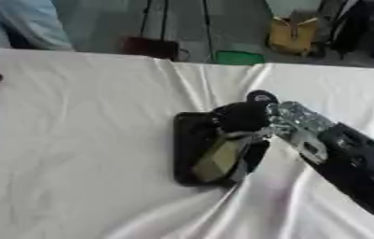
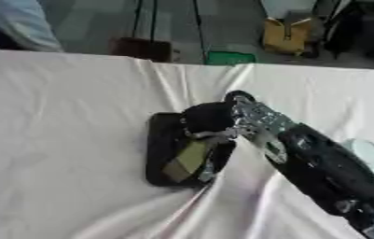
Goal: Pick up objects on the table and place them in the box.
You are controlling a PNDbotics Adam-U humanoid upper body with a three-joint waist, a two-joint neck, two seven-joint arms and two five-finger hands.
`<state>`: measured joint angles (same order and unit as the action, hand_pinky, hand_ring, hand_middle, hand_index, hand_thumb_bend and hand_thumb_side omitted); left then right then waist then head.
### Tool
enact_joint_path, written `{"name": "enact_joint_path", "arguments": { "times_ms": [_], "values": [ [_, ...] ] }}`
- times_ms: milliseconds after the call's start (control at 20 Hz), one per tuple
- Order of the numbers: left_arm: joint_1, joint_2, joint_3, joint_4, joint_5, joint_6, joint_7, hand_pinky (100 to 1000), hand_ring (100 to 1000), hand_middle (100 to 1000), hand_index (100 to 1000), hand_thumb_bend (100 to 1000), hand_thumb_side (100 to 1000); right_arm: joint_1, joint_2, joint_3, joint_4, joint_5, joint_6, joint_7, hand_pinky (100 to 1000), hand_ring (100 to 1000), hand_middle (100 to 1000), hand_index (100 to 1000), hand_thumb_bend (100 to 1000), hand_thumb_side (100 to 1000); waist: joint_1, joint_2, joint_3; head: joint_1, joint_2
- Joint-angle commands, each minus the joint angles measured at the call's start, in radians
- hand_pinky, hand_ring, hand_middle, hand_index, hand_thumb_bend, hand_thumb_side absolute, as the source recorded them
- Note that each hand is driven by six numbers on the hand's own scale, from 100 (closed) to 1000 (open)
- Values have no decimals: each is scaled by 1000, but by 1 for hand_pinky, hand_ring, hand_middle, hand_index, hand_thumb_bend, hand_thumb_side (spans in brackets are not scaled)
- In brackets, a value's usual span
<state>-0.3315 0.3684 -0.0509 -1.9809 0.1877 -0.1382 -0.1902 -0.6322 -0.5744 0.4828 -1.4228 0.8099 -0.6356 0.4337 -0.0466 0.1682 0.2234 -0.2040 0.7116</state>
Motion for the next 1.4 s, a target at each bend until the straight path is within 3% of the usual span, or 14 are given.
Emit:
{"name": "enact_joint_path", "arguments": {
  "times_ms": [50, 250, 900, 1400],
  "values": [
    [-7, 19, 12, -19, -2, -2, 1, 649, 718, 759, 889, 191, 987, -53, -1, -61, -39, -51, 41, -13, 779, 785, 866, 954, 593, 648, 5, -11, -1, -1, -10],
    [-8, 18, 10, -19, -2, -1, -1, 649, 719, 760, 890, 191, 988, -76, 7, -112, -53, -106, 95, -39, 768, 780, 870, 961, 575, 652, 4, -10, 3, -8, -17],
    [-9, 16, 11, -19, 0, 1, -1, 649, 720, 761, 890, 192, 986, -96, -8, -119, -141, -284, 250, 11, 761, 779, 887, 977, 579, 652, 3, -12, 7, -10, -26],
    [-1, 20, 16, -19, -4, 2, 7, 649, 724, 764, 889, 191, 987, -86, -18, -186, -218, -348, 349, -66, 739, 768, 875, 963, 578, 640, 5, -13, 5, 5, -20]
  ]
}}
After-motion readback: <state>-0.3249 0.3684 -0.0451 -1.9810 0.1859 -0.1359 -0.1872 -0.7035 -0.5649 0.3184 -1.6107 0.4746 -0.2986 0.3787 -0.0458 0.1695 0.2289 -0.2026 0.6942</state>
